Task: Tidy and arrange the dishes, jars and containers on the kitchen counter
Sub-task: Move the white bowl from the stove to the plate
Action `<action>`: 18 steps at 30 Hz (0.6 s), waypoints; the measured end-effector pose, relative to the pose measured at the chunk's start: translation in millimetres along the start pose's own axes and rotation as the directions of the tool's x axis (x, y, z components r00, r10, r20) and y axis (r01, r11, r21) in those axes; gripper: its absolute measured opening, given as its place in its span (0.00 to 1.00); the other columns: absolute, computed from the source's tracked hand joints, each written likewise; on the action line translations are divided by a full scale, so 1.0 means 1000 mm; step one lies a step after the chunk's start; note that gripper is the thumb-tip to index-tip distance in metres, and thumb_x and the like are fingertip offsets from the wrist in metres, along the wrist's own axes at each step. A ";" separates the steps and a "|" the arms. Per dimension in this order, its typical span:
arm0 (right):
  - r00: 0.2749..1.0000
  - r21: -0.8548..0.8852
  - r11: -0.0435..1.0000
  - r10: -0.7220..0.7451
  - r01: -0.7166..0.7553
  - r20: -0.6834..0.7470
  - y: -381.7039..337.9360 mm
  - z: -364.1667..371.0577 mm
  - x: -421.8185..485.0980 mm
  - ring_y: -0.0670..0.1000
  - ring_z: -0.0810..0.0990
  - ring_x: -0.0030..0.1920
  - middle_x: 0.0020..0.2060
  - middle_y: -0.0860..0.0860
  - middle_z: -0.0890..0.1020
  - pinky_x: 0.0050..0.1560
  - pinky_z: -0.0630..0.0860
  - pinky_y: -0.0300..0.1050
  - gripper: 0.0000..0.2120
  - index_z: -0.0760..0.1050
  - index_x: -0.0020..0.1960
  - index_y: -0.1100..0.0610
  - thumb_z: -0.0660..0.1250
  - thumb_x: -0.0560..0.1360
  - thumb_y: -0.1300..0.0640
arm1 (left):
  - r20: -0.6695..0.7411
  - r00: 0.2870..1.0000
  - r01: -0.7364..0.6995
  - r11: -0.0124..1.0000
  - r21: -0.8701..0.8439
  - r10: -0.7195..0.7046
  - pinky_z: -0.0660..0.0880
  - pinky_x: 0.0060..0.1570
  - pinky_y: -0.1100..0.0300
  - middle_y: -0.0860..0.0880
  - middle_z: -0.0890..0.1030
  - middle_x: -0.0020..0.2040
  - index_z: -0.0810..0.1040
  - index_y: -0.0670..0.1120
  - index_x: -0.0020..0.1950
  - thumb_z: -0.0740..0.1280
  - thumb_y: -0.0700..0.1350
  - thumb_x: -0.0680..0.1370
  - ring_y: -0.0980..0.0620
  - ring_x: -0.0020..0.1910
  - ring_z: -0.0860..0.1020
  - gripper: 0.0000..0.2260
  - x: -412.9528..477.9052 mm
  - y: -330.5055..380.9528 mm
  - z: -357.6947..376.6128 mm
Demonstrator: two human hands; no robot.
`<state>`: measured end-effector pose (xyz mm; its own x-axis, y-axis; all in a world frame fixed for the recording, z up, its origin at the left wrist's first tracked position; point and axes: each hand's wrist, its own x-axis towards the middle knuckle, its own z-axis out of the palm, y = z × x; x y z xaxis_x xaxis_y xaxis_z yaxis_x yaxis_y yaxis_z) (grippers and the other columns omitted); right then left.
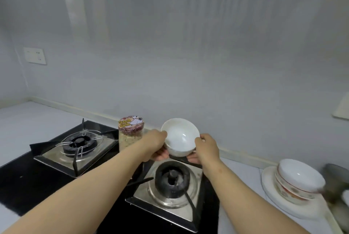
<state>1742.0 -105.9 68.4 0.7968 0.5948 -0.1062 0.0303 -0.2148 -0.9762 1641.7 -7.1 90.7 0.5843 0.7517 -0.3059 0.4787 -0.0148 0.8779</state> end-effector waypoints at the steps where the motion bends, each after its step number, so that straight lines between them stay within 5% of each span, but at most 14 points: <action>1: 0.999 0.007 1.000 0.000 0.000 -0.037 0.002 -0.025 -0.002 0.54 0.79 0.31 0.44 0.55 0.76 0.29 0.77 0.42 0.08 0.67 0.55 0.55 0.53 0.79 0.61 | 0.040 0.999 0.001 1.000 0.001 -0.001 0.67 0.16 0.69 0.43 0.75 0.25 0.69 0.37 0.39 0.50 0.43 0.81 0.54 0.13 0.70 0.16 -0.003 0.010 0.021; 10: 0.959 0.032 0.998 0.059 -0.052 -0.278 0.026 -0.179 -0.023 0.55 0.77 0.28 0.40 0.55 0.74 0.27 0.78 0.44 0.08 0.68 0.55 0.59 0.53 0.78 0.62 | 0.270 0.957 -0.115 0.993 0.019 0.106 0.71 0.20 0.65 0.41 0.76 0.30 0.70 0.36 0.47 0.52 0.43 0.80 0.52 0.21 0.74 0.12 -0.024 0.061 0.161; 15: 0.927 0.075 0.993 0.108 -0.087 -0.359 0.042 -0.239 -0.034 0.55 0.77 0.27 0.38 0.56 0.74 0.29 0.79 0.46 0.09 0.67 0.57 0.60 0.54 0.78 0.62 | 0.346 0.921 -0.211 0.976 0.057 0.179 0.78 0.27 0.59 0.40 0.77 0.31 0.71 0.38 0.41 0.53 0.40 0.79 0.47 0.27 0.76 0.11 -0.043 0.079 0.219; 18: 0.909 0.083 0.990 0.138 -0.114 -0.394 0.052 -0.272 -0.038 0.55 0.78 0.27 0.38 0.61 0.76 0.28 0.79 0.44 0.08 0.68 0.55 0.62 0.54 0.78 0.63 | 0.379 0.885 -0.317 0.946 0.067 0.270 0.77 0.26 0.59 0.42 0.77 0.33 0.71 0.39 0.50 0.53 0.39 0.76 0.48 0.26 0.76 0.09 -0.052 0.088 0.252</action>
<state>1878.1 -350.4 73.4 0.9661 0.2055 -0.1563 -0.1109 -0.2161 -0.9700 1818.8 -213.2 91.0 0.8946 0.4119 -0.1735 0.3115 -0.2961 0.9029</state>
